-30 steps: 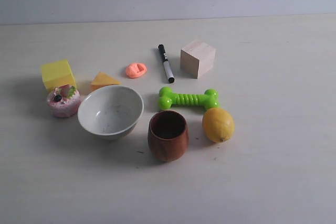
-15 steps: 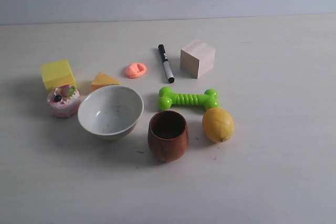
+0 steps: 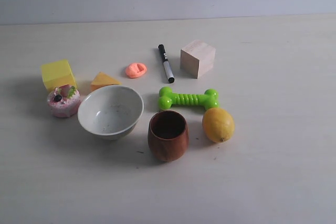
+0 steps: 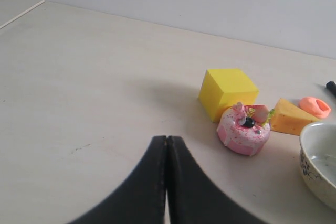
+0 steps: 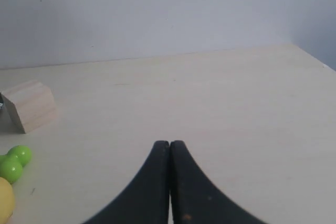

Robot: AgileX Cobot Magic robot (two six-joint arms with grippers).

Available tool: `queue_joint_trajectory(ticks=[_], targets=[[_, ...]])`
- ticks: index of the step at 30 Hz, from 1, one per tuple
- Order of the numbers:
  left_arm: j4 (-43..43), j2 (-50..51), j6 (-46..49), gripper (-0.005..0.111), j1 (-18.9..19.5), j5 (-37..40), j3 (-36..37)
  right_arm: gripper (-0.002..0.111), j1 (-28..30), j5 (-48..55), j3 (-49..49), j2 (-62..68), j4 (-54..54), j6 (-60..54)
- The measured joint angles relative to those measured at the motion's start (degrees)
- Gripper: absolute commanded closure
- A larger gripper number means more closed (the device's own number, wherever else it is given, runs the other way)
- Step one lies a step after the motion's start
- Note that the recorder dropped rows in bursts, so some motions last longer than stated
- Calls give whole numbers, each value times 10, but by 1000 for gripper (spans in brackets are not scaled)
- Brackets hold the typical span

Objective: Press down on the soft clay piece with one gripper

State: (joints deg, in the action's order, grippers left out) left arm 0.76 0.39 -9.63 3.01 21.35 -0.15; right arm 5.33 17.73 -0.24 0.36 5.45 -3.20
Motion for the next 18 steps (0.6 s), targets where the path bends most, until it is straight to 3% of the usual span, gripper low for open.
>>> queue_joint_trajectory(ticks=[18], targets=[[0,0,0,107,0,0,0,108,-5,19,0,0,-1,-25]])
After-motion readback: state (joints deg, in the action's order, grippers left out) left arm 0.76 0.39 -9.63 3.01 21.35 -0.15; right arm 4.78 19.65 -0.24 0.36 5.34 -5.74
